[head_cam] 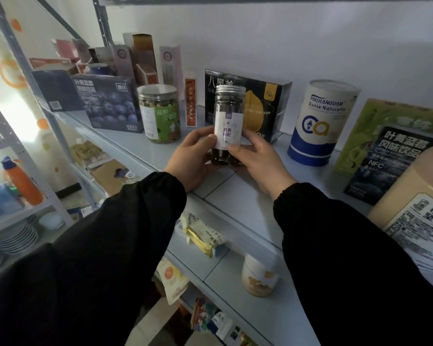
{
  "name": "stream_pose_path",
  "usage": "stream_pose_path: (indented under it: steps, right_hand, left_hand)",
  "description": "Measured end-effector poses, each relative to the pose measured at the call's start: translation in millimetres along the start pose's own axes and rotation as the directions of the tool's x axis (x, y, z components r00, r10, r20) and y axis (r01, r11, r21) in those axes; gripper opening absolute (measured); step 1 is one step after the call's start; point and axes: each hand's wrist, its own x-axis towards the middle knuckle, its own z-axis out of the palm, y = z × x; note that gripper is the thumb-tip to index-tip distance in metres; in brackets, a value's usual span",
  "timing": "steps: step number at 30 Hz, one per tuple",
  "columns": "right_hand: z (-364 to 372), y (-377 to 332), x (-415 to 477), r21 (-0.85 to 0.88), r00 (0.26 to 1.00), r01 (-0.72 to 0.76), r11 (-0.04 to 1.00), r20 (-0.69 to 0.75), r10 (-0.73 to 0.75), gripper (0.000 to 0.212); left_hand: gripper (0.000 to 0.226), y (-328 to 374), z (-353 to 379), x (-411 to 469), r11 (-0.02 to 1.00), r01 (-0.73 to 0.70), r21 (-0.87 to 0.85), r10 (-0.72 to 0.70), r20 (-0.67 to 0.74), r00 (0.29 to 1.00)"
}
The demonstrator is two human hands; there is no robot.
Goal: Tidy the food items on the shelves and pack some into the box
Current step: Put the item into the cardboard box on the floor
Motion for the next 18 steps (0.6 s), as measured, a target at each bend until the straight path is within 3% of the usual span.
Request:
stream_pose_path:
  steps: [4,9,12,16,18]
  right_hand:
    - [26.3,-13.2,-8.3,0.002,0.988,-0.053,0.999,0.145,0.052,0.073]
    - [95.1,-35.2,-22.0,-0.088,0.951,0.036,0.995,0.31,-0.007,0.047]
    - [151.9,-35.0,-29.9,-0.065,0.92,0.041,0.997,0.391,-0.013,0.034]
    - [234.8,-12.5,-35.3,-0.02,0.864,0.015,1.0,0.503,-0.002,0.038]
    - [274.4,4.5,-35.2,-0.01,0.833,-0.036,0.999,0.552,0.036,0.035]
  left_hand:
    - [0.018,17.2,-33.3,-32.9,1.0,0.018,0.025,-0.017,-0.04,0.999]
    - [0.024,32.4,-95.2,-91.0,0.998,-0.056,-0.006,0.054,-0.161,0.985]
    - [0.035,36.6,-139.1,-120.7,0.996,-0.086,-0.008,0.079,-0.304,0.949]
    - [0.024,36.2,-205.4,-159.5,0.998,-0.065,-0.012,0.053,-0.459,0.887]
    - [0.028,31.0,-240.6,-175.9,0.998,-0.051,-0.025,0.031,-0.515,0.857]
